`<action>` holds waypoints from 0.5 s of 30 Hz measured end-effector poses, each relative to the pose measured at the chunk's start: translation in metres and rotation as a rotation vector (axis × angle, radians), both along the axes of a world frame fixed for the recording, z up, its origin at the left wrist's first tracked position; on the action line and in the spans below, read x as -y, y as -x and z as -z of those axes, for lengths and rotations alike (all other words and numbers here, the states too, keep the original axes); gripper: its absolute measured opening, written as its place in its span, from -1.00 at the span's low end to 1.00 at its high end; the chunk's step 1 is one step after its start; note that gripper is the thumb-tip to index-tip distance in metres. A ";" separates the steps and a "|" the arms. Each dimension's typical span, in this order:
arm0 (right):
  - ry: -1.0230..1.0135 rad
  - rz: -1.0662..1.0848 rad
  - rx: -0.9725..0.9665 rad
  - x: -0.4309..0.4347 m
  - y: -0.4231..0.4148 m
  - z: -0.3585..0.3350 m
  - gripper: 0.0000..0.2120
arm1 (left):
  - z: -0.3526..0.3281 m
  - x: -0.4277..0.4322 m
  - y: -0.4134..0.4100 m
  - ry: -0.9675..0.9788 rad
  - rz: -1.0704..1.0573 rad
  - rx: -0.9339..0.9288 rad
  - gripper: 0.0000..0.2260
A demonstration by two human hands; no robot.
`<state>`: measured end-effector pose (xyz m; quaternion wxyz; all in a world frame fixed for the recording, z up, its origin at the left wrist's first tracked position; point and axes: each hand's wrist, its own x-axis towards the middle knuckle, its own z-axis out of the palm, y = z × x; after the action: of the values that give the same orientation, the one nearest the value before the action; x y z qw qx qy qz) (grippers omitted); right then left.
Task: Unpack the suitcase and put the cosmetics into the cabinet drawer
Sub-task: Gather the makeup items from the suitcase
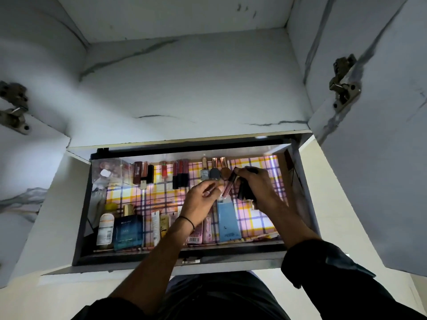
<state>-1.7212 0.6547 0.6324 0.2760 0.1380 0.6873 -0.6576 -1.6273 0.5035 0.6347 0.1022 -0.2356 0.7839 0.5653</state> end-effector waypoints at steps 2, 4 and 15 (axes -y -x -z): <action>0.019 -0.042 -0.019 0.018 0.002 -0.003 -0.82 | -0.008 0.006 0.000 -0.119 -0.011 0.013 -0.72; 0.032 -0.077 -0.028 0.034 0.001 -0.007 -0.83 | -0.009 0.014 -0.004 -0.158 -0.092 0.017 -0.76; -0.005 -0.456 -0.056 0.066 -0.020 -0.007 -0.94 | -0.003 0.066 -0.025 -0.451 -0.787 -0.125 -0.83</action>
<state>-1.7007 0.5883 0.6396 0.3980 -0.0385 0.7097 -0.5800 -1.6019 0.4379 0.6375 -0.1193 -0.4527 0.4967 0.7308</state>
